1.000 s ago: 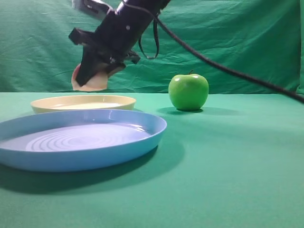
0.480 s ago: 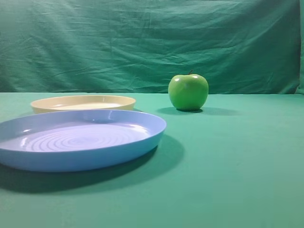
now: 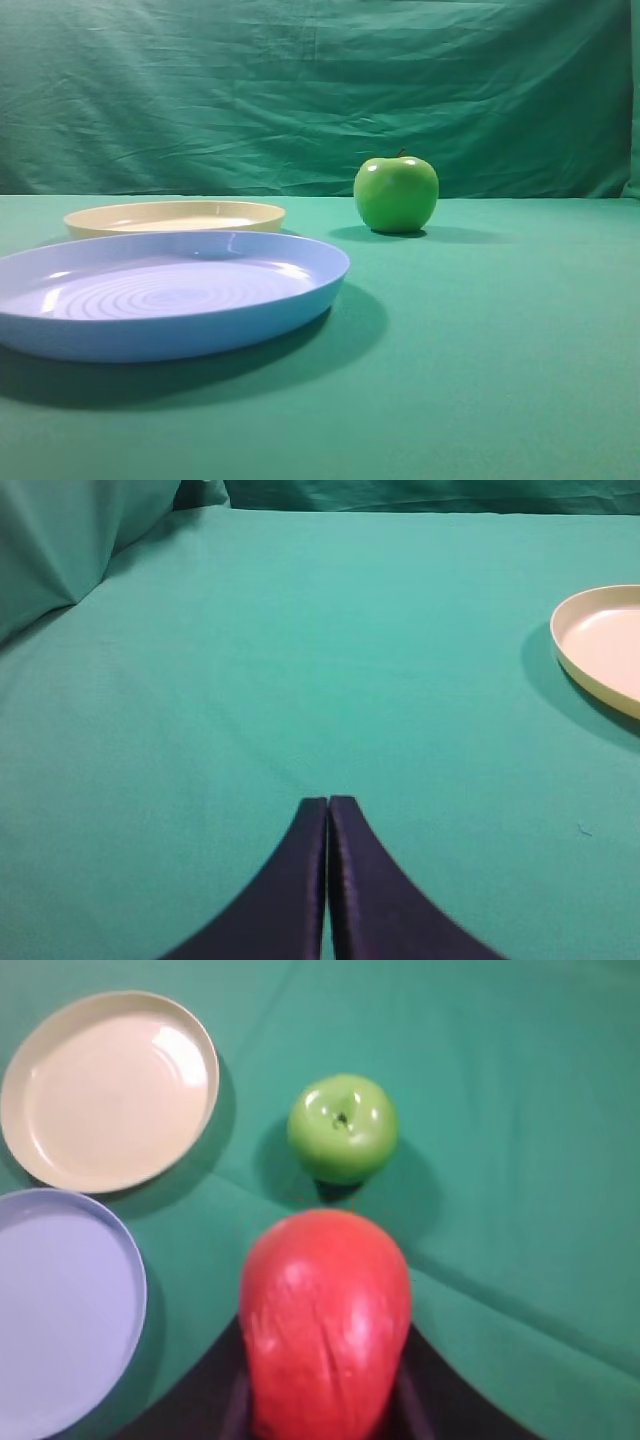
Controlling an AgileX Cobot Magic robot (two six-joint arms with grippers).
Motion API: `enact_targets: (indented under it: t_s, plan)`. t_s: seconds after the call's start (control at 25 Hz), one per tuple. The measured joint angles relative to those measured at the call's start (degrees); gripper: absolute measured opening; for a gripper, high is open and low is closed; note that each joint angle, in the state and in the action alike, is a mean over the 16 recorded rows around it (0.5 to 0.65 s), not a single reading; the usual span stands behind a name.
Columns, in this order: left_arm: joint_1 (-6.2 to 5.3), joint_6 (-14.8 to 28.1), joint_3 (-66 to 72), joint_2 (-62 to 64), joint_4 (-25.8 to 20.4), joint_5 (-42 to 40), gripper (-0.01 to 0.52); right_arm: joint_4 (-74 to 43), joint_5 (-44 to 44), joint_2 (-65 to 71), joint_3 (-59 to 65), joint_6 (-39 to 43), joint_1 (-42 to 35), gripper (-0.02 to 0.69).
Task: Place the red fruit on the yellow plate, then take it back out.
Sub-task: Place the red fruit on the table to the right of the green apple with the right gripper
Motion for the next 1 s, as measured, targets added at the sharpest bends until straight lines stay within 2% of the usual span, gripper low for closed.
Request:
enact_targets:
  t_s: [0.28,0.48,0.8,1.0]
  plan:
    - [0.00,0.01,0.00,0.00,0.00,0.00,0.000,-0.50,-14.42,-3.11,20.30,0.71,-0.38,0.197]
    - [0.00,0.01,0.00,0.00,0.00,0.00,0.000,-0.58,-23.09,-2.78,30.06,0.98,-0.51,0.197]
    - [0.00,0.01,0.00,0.00,0.00,0.00,0.000,-0.57,-30.94,1.17,36.93,1.13,-0.69,0.200]
    - [0.00,0.01,0.00,0.00,0.00,0.00,0.000,-0.50,-32.53,3.97,37.73,1.28,-0.70,0.268]
